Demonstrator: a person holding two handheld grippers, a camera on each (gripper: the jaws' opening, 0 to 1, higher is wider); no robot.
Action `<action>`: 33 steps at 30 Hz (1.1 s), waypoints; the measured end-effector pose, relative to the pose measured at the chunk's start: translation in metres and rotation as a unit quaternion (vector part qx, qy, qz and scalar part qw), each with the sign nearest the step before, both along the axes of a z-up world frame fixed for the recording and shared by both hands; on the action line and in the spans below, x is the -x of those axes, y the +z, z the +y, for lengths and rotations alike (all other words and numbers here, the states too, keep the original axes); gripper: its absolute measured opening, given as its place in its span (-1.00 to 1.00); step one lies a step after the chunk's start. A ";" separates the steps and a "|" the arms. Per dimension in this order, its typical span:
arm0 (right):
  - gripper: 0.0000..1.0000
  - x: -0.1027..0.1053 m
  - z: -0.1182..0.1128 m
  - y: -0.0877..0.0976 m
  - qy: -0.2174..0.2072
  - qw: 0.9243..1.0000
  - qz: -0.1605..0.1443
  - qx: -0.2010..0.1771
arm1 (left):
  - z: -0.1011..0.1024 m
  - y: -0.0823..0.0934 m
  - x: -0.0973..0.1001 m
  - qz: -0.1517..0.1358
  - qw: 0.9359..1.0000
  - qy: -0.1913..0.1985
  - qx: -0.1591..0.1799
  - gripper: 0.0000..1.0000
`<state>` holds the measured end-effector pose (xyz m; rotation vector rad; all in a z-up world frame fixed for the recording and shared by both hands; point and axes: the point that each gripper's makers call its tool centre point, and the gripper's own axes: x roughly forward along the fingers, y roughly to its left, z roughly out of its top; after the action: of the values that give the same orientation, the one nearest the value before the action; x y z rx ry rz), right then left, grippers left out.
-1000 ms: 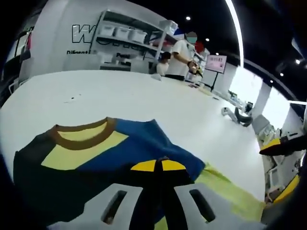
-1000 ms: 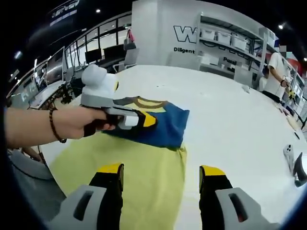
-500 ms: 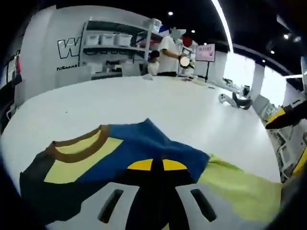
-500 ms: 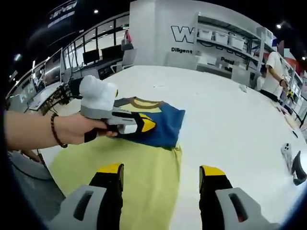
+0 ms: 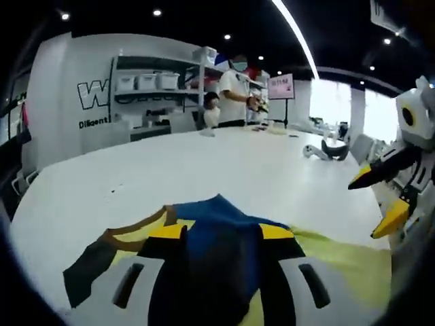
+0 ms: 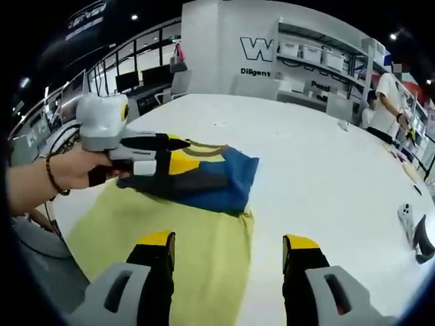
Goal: Fold the garment on the visible template until the final outline fits inside the template.
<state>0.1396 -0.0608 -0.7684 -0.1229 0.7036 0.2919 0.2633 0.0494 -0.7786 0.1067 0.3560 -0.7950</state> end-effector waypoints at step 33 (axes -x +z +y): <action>0.26 -0.005 0.006 -0.005 0.013 1.000 0.007 -0.006 | 0.007 -0.064 -0.007 0.212 0.965 0.095 0.118 -0.74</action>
<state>0.1447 -0.0547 -0.7729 -0.1193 0.7147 0.3211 0.2699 0.0563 -0.8426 -0.3227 0.6631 -0.6609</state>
